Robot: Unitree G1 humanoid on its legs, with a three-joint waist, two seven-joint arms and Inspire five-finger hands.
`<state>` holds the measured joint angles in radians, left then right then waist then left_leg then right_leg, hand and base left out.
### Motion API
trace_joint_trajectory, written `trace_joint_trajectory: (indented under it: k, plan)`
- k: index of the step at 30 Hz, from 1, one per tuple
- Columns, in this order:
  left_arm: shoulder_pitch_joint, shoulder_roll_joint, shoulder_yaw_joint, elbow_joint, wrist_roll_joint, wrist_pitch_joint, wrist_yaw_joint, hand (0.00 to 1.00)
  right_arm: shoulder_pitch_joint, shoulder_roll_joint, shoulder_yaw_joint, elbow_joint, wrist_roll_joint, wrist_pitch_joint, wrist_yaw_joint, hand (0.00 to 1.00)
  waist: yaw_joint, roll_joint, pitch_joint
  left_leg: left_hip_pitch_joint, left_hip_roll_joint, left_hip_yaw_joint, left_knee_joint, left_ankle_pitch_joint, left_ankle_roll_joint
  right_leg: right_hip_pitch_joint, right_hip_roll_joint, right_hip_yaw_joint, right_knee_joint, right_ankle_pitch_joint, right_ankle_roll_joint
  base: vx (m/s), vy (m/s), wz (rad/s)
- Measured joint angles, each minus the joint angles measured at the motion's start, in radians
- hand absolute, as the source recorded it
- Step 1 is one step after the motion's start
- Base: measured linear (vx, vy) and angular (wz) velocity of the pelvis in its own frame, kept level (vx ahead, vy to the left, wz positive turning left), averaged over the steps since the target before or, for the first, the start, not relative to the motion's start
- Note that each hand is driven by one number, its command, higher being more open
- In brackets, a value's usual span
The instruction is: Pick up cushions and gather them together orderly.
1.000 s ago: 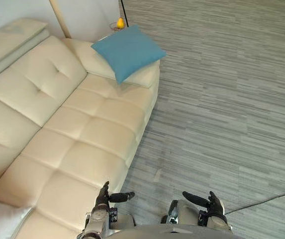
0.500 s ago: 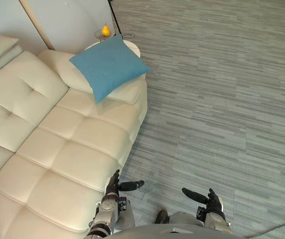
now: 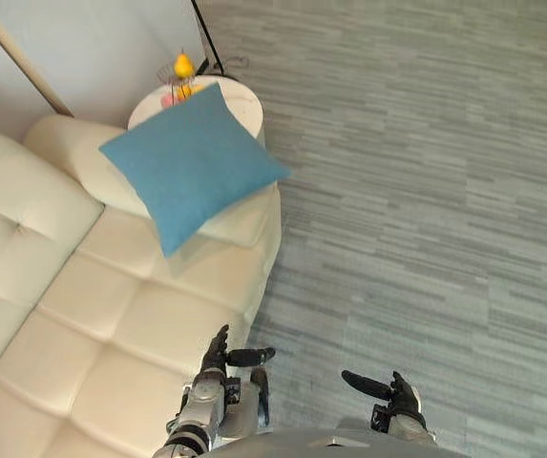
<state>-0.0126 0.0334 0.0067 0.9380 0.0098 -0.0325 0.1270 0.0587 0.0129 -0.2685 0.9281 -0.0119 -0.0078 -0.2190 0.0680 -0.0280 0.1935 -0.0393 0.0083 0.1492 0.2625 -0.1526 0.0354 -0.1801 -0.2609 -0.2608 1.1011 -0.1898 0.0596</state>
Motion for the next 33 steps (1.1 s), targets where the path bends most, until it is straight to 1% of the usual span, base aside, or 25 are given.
trace_joint_trajectory:
  k: [1,2,4,5,6,7,8,9,10,11,13,14,15,16,19,20,21,22,23,24,27,29,30,31,33]
  plan:
    - [0.008,0.0,0.001,0.0,0.0,0.0,0.002,1.0,-0.001,-0.003,0.003,-0.007,-0.005,-0.003,0.0,1.0,-0.005,0.006,0.001,0.026,0.01,-0.004,-0.013,0.0,-0.001,-0.024,0.002,-0.01,-0.012,-0.013,-0.007,0.38,-0.127,0.29]
    - [0.008,0.0,0.001,0.0,0.0,0.0,0.005,1.0,-0.002,-0.012,0.007,-0.021,-0.007,-0.007,0.001,1.0,-0.009,0.021,0.01,0.079,0.038,-0.007,-0.043,0.0,-0.001,-0.061,0.018,-0.022,-0.089,-0.046,-0.017,0.37,-0.175,0.39]
    - [0.025,0.0,0.002,0.0,0.0,-0.002,0.007,1.0,-0.005,-0.015,0.008,-0.02,-0.007,-0.013,0.001,1.0,-0.016,0.035,0.004,0.109,0.082,-0.029,-0.058,-0.01,-0.024,-0.108,0.054,0.012,-0.335,-0.054,-0.009,0.36,-0.225,0.54]
    - [0.03,0.005,0.002,-0.001,0.0,-0.003,0.008,1.0,0.001,-0.008,0.017,-0.015,-0.007,-0.013,0.001,1.0,-0.02,0.009,-0.009,0.116,0.092,-0.041,-0.056,-0.037,-0.073,-0.116,0.079,0.089,-0.564,-0.008,0.021,0.35,-0.305,0.55]
    - [0.029,0.009,0.006,-0.001,0.0,-0.001,0.006,1.0,0.002,-0.005,0.019,-0.01,-0.006,-0.014,0.001,1.0,-0.022,-0.006,-0.01,0.119,0.092,-0.052,-0.053,-0.054,-0.1,-0.119,0.079,0.104,-0.612,0.067,0.001,0.36,-0.32,0.38]
    - [0.024,-0.003,0.011,0.016,0.0,0.001,0.005,1.0,-0.019,-0.027,0.018,0.027,-0.008,-0.011,0.01,1.0,-0.013,0.034,-0.01,0.12,0.137,-0.086,-0.052,-0.073,-0.13,-0.093,0.129,0.087,-0.617,0.057,-0.024,0.29,-0.304,0.07]
    - [0.025,-0.011,0.01,0.016,0.0,-0.003,-0.001,1.0,-0.027,-0.034,0.011,0.029,-0.008,-0.012,0.008,1.0,-0.014,0.044,-0.01,0.114,0.137,-0.11,-0.06,-0.057,-0.121,-0.104,0.155,0.132,-0.589,0.053,-0.025,0.18,-0.21,-0.04]
    - [0.026,-0.014,0.01,0.017,0.0,-0.003,-0.002,1.0,-0.027,-0.036,0.009,0.029,-0.008,-0.013,0.006,1.0,-0.017,0.048,-0.009,0.113,0.139,-0.114,-0.06,-0.057,-0.121,-0.105,0.164,0.151,-0.58,0.051,-0.023,0.21,-0.291,0.12]
    - [0.024,-0.026,0.013,0.027,0.0,-0.007,-0.004,1.0,-0.017,-0.038,-0.003,0.036,-0.005,-0.013,0.002,1.0,-0.022,0.05,-0.013,0.127,0.145,-0.124,-0.046,-0.045,-0.127,-0.085,0.173,0.167,-0.566,-0.009,-0.036,0.16,-0.243,0.2]
    - [0.025,-0.038,0.017,0.028,0.0,-0.01,-0.003,1.0,-0.017,-0.044,-0.004,0.041,-0.004,-0.013,0.002,1.0,-0.023,0.059,-0.016,0.121,0.156,-0.141,-0.024,-0.045,-0.127,-0.074,0.178,0.153,-0.569,-0.025,-0.043,0.19,-0.292,0.46]
    - [0.024,-0.063,0.03,0.021,0.0,-0.012,-0.004,1.0,-0.007,-0.046,-0.008,0.04,-0.002,-0.013,0.002,1.0,-0.024,0.068,-0.019,0.055,0.175,-0.174,0.109,-0.03,-0.152,-0.018,0.181,0.098,-0.613,-0.035,-0.058,0.13,-0.235,0.74]
    - [0.025,-0.079,0.053,0.003,-0.001,-0.011,-0.004,1.0,0.001,-0.046,-0.007,0.039,-0.002,-0.013,0.002,1.0,-0.024,0.072,-0.019,-0.026,0.193,-0.189,0.261,-0.011,-0.171,0.029,0.182,0.049,-0.644,-0.042,-0.061,0.11,-0.209,1.01]
    - [0.026,-0.084,0.057,-0.008,-0.001,-0.011,-0.003,1.0,0.006,-0.045,-0.005,0.04,0.002,-0.013,0.002,1.0,-0.022,0.075,-0.019,-0.078,0.211,-0.18,0.355,0.01,-0.171,0.065,0.184,0.012,-0.666,-0.044,-0.066,0.09,-0.147,1.12]
    - [0.027,-0.084,0.055,-0.015,-0.001,-0.012,-0.004,1.0,0.014,-0.04,-0.004,0.04,0.009,-0.014,0.002,1.0,-0.018,0.068,-0.016,-0.098,0.234,-0.141,0.411,0.024,-0.151,0.105,0.186,-0.018,-0.692,-0.046,-0.07,0.08,-0.092,0.77]
    - [0.031,-0.085,0.054,-0.016,-0.001,-0.011,-0.005,1.0,0.015,-0.034,-0.004,0.038,0.013,-0.015,0.002,1.0,-0.019,0.073,-0.021,-0.113,0.241,-0.035,0.382,-0.01,-0.127,0.151,0.172,-0.066,-0.739,-0.044,-0.067,0.07,0.008,0.63]
    - [0.031,-0.085,0.054,-0.017,-0.001,-0.011,-0.005,1.0,0.015,-0.034,-0.005,0.037,0.014,-0.016,0.004,1.0,-0.018,0.072,-0.022,-0.119,0.213,0.005,0.306,-0.019,-0.127,0.152,0.157,-0.087,-0.751,-0.04,-0.06,0.08,0.109,0.55]
    - [0.03,-0.085,0.054,-0.015,-0.001,-0.011,-0.005,1.0,0.015,-0.038,-0.008,0.037,0.014,-0.015,0.004,1.0,-0.016,0.077,-0.022,-0.122,0.189,0.044,0.195,0.002,-0.109,0.153,0.15,-0.106,-0.759,-0.039,-0.053,0.09,0.131,0.52]
    - [0.03,-0.085,0.054,-0.015,-0.001,-0.011,-0.004,1.0,0.015,-0.038,-0.009,0.037,0.015,-0.014,0.004,1.0,-0.016,0.079,-0.023,-0.121,0.185,0.051,0.176,0.005,-0.107,0.153,0.149,-0.11,-0.761,-0.04,-0.052,0.13,0.16,0.7]
    - [0.028,-0.08,0.056,-0.009,-0.001,-0.009,-0.004,1.0,0.022,-0.033,-0.023,0.037,0.017,-0.014,0.001,1.0,-0.016,0.076,-0.028,-0.108,0.165,0.089,0.097,0.014,-0.111,0.163,0.135,-0.136,-0.764,-0.044,-0.033,0.17,0.153,0.62]
    - [0.027,-0.073,0.055,-0.014,-0.001,-0.011,-0.003,1.0,0.03,-0.029,-0.024,0.036,0.018,-0.014,0.001,1.0,-0.014,0.059,-0.033,-0.106,0.151,0.092,0.079,0.021,-0.102,0.169,0.13,-0.141,-0.793,-0.035,-0.017,0.18,0.145,0.62]
    - [0.028,-0.044,0.055,-0.008,-0.001,-0.01,-0.003,1.0,0.033,-0.019,-0.025,0.039,0.018,-0.014,0.001,1.0,0.001,0.048,-0.036,-0.084,0.127,0.089,0.065,0.023,-0.099,0.215,0.12,-0.151,-0.851,-0.014,0.003,0.17,0.106,0.16]
    - [0.034,-0.03,0.056,0.009,-0.001,-0.011,-0.003,1.0,0.039,-0.018,-0.025,0.042,0.017,-0.014,0.003,1.0,0.002,0.045,-0.043,-0.042,0.105,0.091,0.032,0.024,-0.095,0.245,0.104,-0.149,-0.852,-0.013,0.004,0.1,0.065,0.07]
    - [0.034,-0.026,0.056,0.027,-0.001,-0.01,-0.004,1.0,0.041,-0.019,-0.025,0.049,0.016,-0.013,0.005,1.0,0.001,0.045,-0.053,-0.023,0.089,0.09,0.003,0.024,-0.09,0.246,0.089,-0.15,-0.827,-0.017,0.011,0.06,0.077,0.21]
    - [0.035,-0.023,0.055,0.035,-0.001,-0.01,-0.004,1.0,0.043,-0.021,-0.026,0.051,0.016,-0.012,0.013,1.0,-0.002,0.047,-0.054,0.0,0.077,0.087,-0.031,0.014,-0.073,0.214,0.065,-0.147,-0.722,-0.026,0.026,0.07,0.102,0.29]
    - [0.034,-0.02,0.05,0.038,-0.001,-0.01,-0.006,1.0,0.037,-0.022,-0.03,0.047,0.019,-0.01,0.013,1.0,-0.004,0.051,-0.056,0.021,0.069,0.079,-0.053,0.014,-0.07,0.154,0.023,-0.13,-0.56,-0.028,0.028,0.05,0.06,0.25]
